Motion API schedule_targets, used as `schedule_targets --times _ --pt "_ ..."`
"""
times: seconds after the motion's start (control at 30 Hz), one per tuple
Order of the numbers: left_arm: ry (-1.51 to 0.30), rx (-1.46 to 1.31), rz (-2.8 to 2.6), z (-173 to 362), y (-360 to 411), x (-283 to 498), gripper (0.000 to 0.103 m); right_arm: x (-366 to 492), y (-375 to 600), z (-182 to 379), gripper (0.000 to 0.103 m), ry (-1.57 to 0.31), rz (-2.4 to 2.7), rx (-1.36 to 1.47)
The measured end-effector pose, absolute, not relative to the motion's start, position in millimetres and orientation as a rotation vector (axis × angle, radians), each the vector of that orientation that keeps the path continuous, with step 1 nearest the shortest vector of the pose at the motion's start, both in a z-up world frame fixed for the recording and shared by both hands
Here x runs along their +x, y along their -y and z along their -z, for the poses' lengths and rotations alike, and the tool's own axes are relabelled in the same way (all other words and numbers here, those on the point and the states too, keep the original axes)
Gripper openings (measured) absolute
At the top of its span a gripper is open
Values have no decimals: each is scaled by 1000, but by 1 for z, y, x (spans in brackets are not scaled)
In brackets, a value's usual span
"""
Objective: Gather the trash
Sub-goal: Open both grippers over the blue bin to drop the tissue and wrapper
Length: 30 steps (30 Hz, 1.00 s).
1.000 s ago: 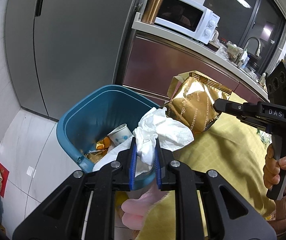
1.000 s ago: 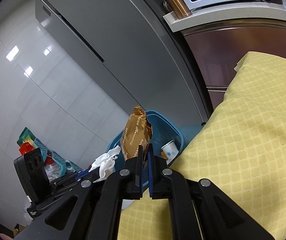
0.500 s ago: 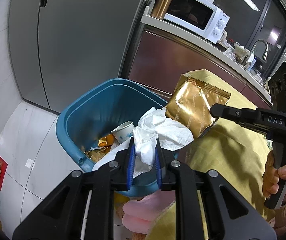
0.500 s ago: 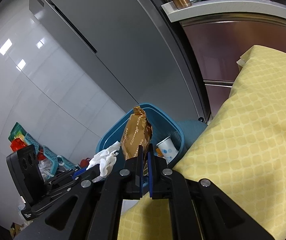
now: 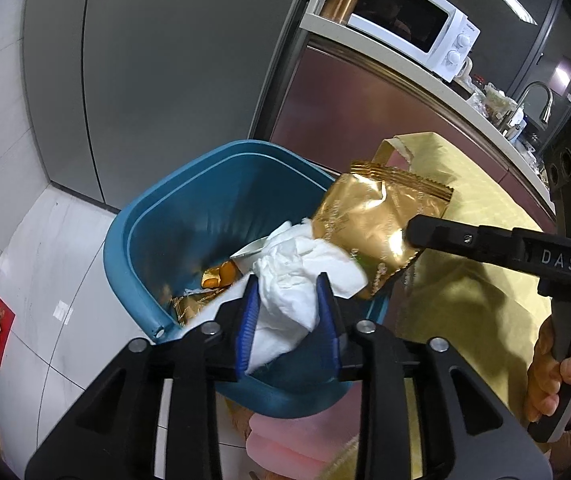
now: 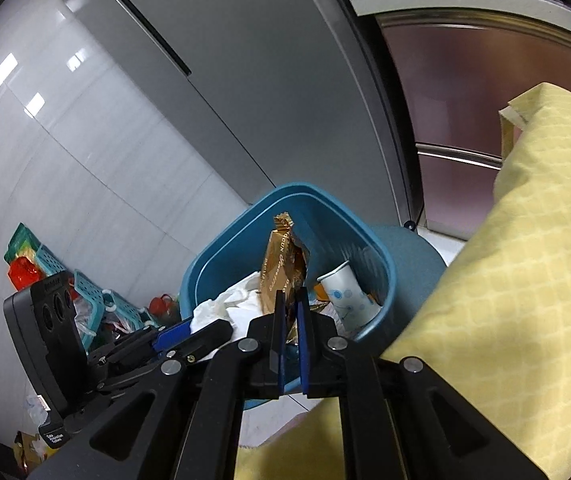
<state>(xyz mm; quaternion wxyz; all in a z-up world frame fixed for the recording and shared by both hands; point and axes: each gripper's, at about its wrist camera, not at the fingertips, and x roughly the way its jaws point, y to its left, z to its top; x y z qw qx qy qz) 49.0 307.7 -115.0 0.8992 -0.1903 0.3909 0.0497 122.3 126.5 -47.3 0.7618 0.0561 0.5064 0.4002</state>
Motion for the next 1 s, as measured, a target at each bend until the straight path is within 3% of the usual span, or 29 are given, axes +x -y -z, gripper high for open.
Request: schedule_targets --times 0.23,0.53,1.0 --pt "-826 -386 -112 127 -307 59 44 124 -133 55 9 -1125 -868 102" --pt "-832 -396 -116 138 -308 65 49 123 -128 53 12 -1124 -875 109" --pt "-700 -301 -54 88 -275 36 57 111 -92 28 22 -1029 -908 134"
